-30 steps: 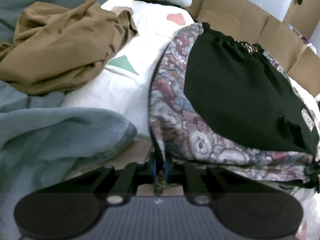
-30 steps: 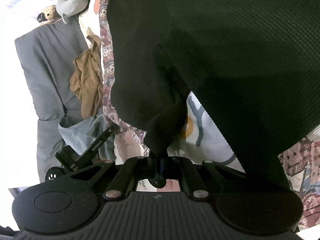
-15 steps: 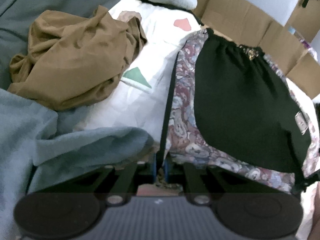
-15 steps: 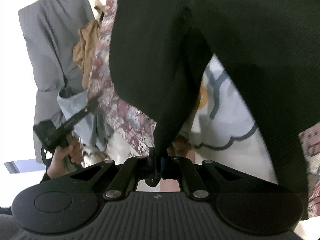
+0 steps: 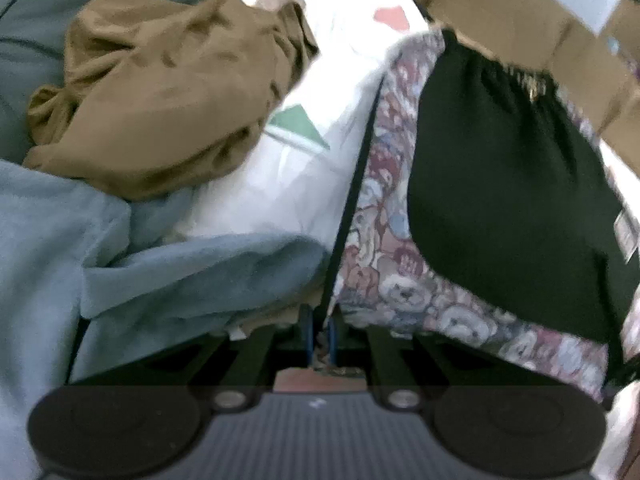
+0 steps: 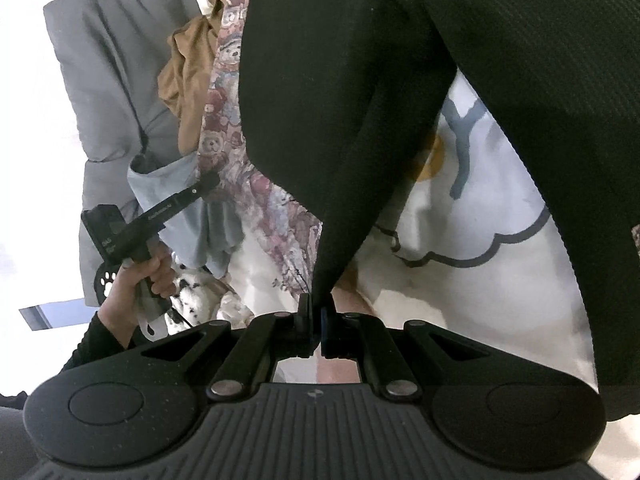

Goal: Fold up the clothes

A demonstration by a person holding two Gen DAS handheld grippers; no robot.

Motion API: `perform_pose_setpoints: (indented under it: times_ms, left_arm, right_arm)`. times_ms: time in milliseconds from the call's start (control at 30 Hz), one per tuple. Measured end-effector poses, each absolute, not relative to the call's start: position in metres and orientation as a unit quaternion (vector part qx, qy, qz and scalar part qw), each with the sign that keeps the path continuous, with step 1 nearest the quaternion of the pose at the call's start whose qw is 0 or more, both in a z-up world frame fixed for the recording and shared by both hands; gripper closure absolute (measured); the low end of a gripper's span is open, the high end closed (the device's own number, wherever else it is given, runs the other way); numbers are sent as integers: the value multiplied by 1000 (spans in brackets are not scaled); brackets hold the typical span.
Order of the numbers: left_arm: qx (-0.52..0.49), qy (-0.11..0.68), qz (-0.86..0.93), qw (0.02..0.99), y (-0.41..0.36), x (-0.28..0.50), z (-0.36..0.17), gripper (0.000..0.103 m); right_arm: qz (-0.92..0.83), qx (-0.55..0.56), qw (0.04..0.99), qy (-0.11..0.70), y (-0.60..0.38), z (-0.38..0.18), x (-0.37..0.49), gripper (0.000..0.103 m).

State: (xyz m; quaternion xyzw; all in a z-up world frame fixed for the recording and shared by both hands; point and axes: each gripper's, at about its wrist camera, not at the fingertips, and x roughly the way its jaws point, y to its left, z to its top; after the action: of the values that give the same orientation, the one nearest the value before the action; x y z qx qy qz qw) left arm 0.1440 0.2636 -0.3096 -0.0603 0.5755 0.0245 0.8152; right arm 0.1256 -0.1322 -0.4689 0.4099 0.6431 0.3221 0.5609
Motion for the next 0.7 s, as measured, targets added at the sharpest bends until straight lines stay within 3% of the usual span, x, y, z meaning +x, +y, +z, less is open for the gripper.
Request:
perform_pose_setpoints:
  times_ms: [233, 700]
  left_arm:
    - [-55, 595, 38, 801, 264, 149, -346, 95]
    - [-38, 622, 73, 778, 252, 163, -349, 89]
  right_arm:
    - [313, 389, 571, 652, -123, -479, 125, 103]
    - [307, 354, 588, 660, -116, -489, 126, 103]
